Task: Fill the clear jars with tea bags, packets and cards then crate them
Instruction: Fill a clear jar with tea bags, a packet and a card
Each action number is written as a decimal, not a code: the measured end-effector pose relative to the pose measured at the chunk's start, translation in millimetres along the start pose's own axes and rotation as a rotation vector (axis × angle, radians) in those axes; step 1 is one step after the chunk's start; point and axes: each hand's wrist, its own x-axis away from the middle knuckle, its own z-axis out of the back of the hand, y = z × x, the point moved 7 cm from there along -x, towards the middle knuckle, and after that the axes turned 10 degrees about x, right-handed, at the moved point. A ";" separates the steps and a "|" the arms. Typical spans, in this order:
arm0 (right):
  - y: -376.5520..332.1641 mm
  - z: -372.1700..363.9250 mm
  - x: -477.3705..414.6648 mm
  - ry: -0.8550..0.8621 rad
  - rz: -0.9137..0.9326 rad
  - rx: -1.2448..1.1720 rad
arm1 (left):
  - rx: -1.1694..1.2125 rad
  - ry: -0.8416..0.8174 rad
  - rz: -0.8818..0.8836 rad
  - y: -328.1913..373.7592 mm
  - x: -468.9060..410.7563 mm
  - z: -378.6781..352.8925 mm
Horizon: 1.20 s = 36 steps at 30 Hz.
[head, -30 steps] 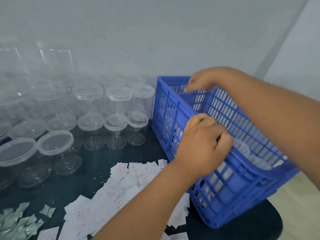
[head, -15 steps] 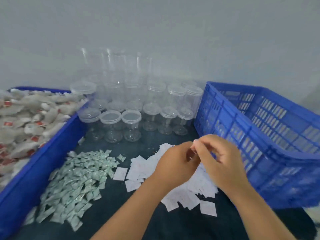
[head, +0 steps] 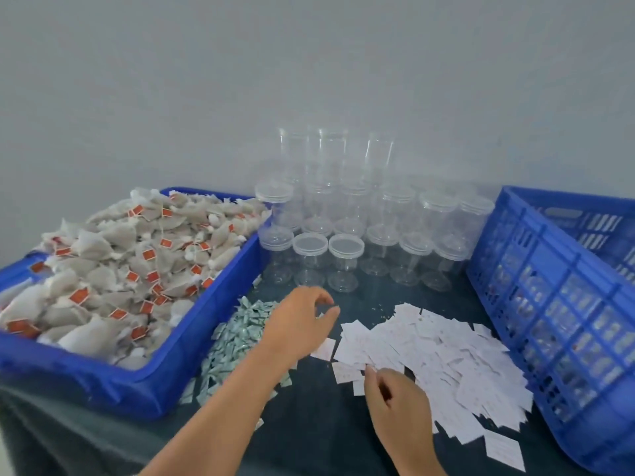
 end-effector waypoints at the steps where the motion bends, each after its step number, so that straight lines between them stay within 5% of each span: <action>1: 1.7 0.6 -0.5 0.009 -0.016 -0.010 | -0.048 0.013 -0.034 2.7 -17.9 1.7; 11: 0.0 6.5 -6.9 0.027 -0.066 -0.014 | -0.680 -0.185 -0.175 49.6 -136.5 -67.4; 16: 10.2 6.4 -8.0 0.057 -0.124 -0.058 | -0.636 -0.064 -0.283 59.8 -120.1 -91.8; 23: 13.5 6.1 -3.6 0.076 -0.144 -0.098 | -0.496 -0.084 -0.178 57.6 -123.5 -86.0; 29: 8.6 19.7 -3.1 0.203 -0.125 -0.199 | -0.411 -0.010 -0.263 84.1 -78.3 -34.5; 36: -8.7 19.2 6.9 0.092 0.030 -0.314 | -0.289 -0.255 -0.259 79.8 45.1 -4.6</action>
